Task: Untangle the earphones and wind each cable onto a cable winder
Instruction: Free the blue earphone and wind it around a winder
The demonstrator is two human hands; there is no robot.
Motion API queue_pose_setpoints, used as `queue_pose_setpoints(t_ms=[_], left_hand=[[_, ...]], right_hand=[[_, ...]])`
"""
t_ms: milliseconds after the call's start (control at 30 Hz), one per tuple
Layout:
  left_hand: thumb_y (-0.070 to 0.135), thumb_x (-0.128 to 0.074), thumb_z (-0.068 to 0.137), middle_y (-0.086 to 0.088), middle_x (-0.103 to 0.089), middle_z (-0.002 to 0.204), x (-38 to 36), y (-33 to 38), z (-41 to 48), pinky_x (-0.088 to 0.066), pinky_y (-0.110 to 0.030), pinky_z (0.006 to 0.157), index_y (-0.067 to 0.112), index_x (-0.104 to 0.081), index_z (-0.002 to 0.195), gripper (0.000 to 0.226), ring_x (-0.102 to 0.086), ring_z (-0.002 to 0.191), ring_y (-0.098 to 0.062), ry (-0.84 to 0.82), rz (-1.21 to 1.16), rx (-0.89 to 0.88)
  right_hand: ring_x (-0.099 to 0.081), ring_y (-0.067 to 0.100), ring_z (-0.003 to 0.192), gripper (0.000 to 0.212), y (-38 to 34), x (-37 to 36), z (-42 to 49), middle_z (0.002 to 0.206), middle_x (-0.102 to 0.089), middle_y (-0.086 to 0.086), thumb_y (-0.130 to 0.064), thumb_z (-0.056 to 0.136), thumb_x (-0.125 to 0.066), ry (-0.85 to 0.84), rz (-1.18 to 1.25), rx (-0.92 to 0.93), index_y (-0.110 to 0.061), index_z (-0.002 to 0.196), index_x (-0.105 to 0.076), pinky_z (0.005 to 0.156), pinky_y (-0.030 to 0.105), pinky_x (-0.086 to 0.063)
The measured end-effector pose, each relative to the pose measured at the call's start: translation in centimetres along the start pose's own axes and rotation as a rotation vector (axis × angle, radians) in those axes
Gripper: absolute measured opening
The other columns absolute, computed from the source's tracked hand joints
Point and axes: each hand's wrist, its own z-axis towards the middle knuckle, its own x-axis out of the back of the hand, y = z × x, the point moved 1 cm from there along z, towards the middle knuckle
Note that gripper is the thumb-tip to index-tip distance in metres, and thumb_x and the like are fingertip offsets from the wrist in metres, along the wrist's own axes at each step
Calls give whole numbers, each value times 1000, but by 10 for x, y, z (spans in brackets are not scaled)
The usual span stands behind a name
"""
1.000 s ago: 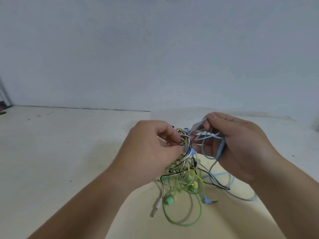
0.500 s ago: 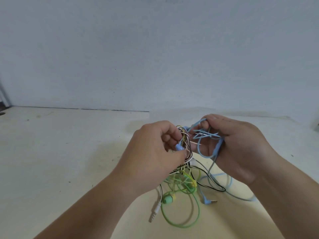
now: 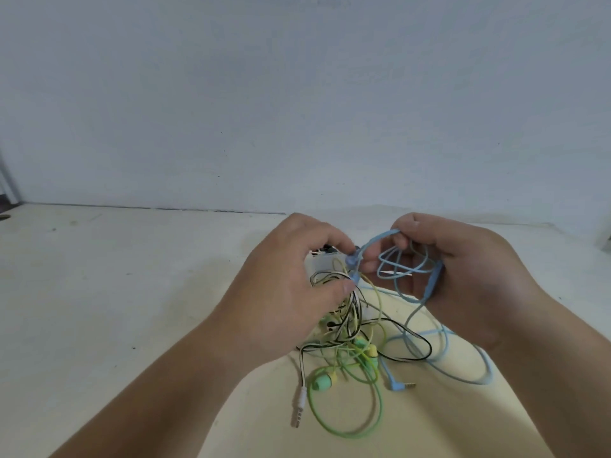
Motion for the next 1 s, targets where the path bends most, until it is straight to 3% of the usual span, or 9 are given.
queue_pose_setpoints(t_ms=[133,267,400,467,567,733,800,867,1000], left_hand=[[20,-74,86,13,-68,84,1,-3,2,-50,-22,77,28,-64,82,13,-63,81,0,-4,-26,81],[9,-61,89,8,-53,60,2,-7,4,-42,-24,54,26,-64,83,19,-47,54,-9,-75,-27,132],[35,-65,90,10,-38,48,6,-4,4,-28,-21,47,23,-68,73,21,-31,43,-7,-106,-7,149],[48,-74,78,10,-36,40,13,-3,5,-24,-17,41,20,-69,65,31,-31,38,-7,-42,56,186],[20,-83,71,9,-43,34,33,-9,10,-26,-15,37,21,-68,61,18,-38,30,-7,201,175,295],[-2,-62,65,2,-54,57,60,-20,10,-38,-27,53,29,-64,71,31,-54,61,-20,417,403,438],[3,-64,66,3,-58,66,59,-25,9,-41,-28,56,30,-64,76,29,-59,65,-20,320,498,479],[9,-69,67,6,-60,81,52,-27,9,-41,-29,62,31,-64,85,29,-59,76,-18,214,603,486],[17,-72,74,9,-44,108,29,-21,9,-39,-28,87,30,-64,112,41,-46,109,-18,246,587,124]], right_hand=[[-66,32,81,18,-2,5,1,83,-66,23,-21,77,-53,18,32,54,-5,71,-51,73,36,-59],[-65,27,81,17,-5,10,1,80,-67,14,-21,75,-57,78,65,101,-4,74,-58,78,37,-58],[-66,27,82,19,-6,10,0,85,-65,15,-23,74,-59,73,55,82,-5,75,-63,72,33,-60],[-68,25,79,19,-7,12,0,81,-69,11,-23,73,-60,87,-20,68,-8,69,-71,76,35,-60],[-68,21,79,19,-7,15,-1,78,-73,8,-23,69,-63,101,-133,56,-10,65,-76,83,39,-53],[-67,27,79,14,-8,17,-4,74,-71,9,-32,74,-71,139,-483,95,-21,73,-79,89,34,-54],[-37,25,42,17,-10,16,-7,48,-44,11,-28,88,-69,165,-633,148,-23,74,-78,49,16,-42],[-17,14,39,24,-12,14,-9,44,-32,2,-27,92,-65,132,-675,178,-25,72,-77,37,14,-21],[-34,10,43,24,-8,10,-8,50,-57,-7,-28,93,-65,33,-737,179,-25,72,-76,48,19,-28]])
